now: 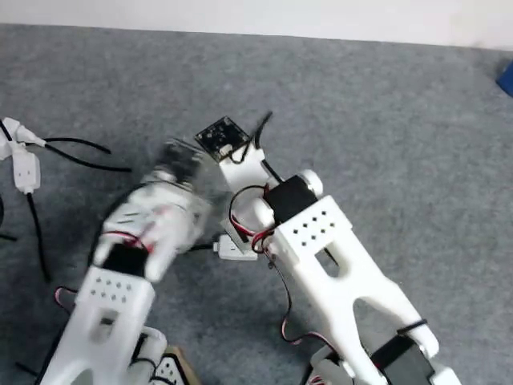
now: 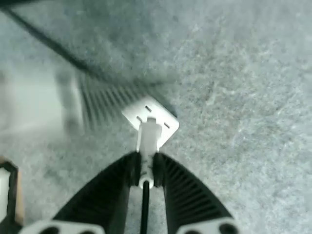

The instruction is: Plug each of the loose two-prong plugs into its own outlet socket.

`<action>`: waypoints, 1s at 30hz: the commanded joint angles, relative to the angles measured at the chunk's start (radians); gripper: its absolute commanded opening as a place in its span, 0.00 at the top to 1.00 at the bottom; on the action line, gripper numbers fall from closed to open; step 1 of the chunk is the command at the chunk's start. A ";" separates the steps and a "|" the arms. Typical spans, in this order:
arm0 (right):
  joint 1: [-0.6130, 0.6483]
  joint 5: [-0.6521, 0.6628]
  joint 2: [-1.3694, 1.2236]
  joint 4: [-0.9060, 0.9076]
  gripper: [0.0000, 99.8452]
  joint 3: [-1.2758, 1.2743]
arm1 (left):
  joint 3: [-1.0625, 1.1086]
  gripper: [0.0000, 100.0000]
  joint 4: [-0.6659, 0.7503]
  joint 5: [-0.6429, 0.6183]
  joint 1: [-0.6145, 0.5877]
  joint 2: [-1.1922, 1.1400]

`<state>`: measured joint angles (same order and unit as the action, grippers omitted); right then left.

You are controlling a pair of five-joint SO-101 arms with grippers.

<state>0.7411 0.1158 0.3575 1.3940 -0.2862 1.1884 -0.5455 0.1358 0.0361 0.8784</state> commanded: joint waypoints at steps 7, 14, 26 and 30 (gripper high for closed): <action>-0.013 -0.052 -0.045 0.005 0.99 -0.002 | -0.024 0.69 0.068 -0.149 -0.173 0.001; -0.018 -0.224 -0.237 0.027 0.99 0.047 | -0.018 0.69 0.094 -0.176 -0.194 0.001; -0.067 -0.313 -0.275 0.067 0.99 0.148 | -0.016 0.69 0.095 -0.173 -0.189 0.001; -0.102 -0.310 -0.274 0.071 0.99 0.145 | -0.016 0.69 0.095 -0.173 -0.189 0.001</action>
<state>0.6736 -0.1880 0.0752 1.4538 -0.1834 1.1884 -0.4733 -0.0315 -0.1465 0.8769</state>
